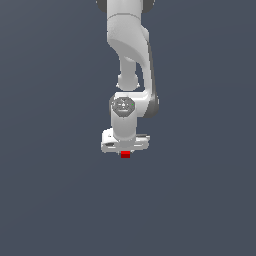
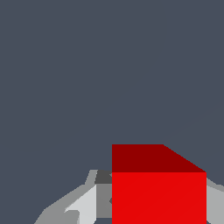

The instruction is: Pick up the red cube and move it to a goal position.

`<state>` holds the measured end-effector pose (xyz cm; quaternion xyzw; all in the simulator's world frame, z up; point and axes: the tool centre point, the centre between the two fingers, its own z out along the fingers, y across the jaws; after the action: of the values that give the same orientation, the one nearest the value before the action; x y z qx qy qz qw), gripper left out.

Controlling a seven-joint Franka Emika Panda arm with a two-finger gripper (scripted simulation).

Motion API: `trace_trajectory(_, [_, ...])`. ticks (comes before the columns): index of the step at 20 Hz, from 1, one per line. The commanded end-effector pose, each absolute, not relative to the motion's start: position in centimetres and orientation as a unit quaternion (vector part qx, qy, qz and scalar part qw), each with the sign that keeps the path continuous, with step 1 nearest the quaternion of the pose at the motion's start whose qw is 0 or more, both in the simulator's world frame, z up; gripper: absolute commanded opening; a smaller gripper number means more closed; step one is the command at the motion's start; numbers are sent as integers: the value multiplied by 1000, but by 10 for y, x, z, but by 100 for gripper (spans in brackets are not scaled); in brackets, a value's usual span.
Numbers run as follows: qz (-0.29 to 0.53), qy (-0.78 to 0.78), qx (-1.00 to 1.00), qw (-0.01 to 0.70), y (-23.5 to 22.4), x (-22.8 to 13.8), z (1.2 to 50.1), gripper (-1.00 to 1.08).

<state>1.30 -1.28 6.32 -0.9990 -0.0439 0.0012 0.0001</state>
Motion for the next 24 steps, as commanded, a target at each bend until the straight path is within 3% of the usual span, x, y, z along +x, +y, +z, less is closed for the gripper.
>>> trace_trajectory(1, [0, -44, -999, 0, -13, 12, 83, -100])
trace_trajectory(24, [0, -44, -999, 0, -18, -2, 346, -100])
